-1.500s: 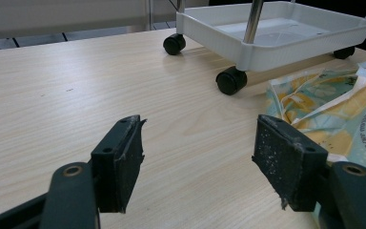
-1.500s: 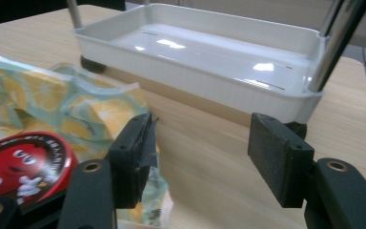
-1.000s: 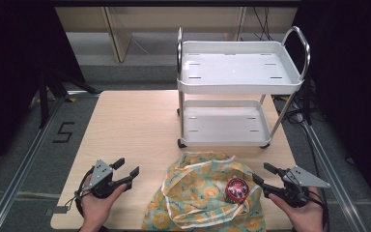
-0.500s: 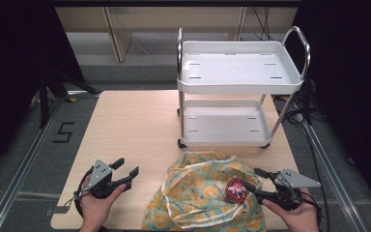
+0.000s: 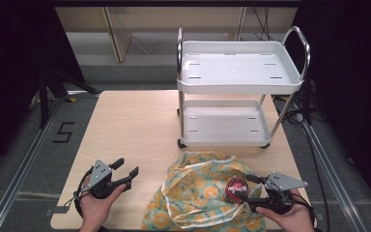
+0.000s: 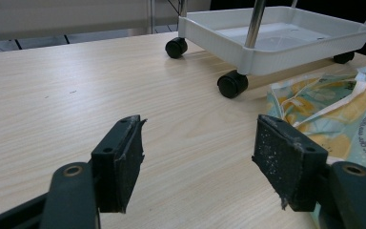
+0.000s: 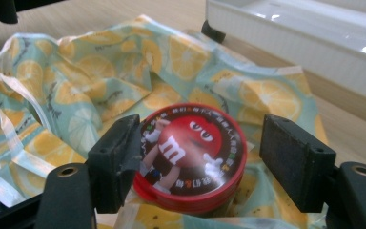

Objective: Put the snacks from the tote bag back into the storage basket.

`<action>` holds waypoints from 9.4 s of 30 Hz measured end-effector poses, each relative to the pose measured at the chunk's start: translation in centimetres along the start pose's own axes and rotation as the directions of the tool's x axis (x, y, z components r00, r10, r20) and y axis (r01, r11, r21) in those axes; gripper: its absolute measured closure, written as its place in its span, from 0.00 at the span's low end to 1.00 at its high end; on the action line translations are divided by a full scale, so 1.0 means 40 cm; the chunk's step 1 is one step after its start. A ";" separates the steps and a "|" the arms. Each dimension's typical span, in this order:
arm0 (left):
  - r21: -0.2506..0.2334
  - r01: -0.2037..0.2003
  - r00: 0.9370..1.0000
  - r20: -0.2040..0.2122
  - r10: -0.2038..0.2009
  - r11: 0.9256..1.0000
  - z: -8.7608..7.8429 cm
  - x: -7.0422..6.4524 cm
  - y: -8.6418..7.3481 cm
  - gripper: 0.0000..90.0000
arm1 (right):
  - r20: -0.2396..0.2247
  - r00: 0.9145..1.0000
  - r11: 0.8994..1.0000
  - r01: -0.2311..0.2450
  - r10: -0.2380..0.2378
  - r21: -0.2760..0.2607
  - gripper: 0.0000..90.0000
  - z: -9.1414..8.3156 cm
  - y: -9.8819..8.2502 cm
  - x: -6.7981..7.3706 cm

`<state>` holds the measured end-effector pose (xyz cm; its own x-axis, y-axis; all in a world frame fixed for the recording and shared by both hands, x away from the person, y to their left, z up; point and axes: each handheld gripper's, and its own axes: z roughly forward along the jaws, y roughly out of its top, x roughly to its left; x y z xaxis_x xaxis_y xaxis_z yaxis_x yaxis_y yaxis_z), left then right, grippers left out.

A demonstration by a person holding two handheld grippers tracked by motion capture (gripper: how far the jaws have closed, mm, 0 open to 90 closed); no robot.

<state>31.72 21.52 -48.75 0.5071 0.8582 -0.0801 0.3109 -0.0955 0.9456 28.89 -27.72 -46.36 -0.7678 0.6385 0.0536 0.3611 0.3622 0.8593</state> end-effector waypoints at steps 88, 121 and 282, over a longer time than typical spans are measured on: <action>-0.013 -0.009 1.000 0.015 0.009 1.000 0.000 -0.002 0.000 0.37 | -0.026 0.996 0.994 0.089 -0.087 0.069 0.29 0.066 -0.022 0.002; -0.017 -0.004 1.000 0.009 0.004 1.000 -0.003 -0.004 0.001 0.37 | 0.002 0.997 0.996 0.081 -0.081 -0.025 0.29 0.026 0.018 -0.005; -0.042 -0.019 1.000 0.011 0.019 0.999 0.003 -0.005 0.013 0.36 | 0.023 0.997 0.989 0.081 -0.079 -0.122 0.29 0.040 0.149 -0.073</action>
<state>31.87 21.26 -48.27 0.5215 0.8507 -0.0654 0.2670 -0.0899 0.9595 34.13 -26.33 -42.22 -0.7816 0.6232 -0.0256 0.2305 0.3268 0.9165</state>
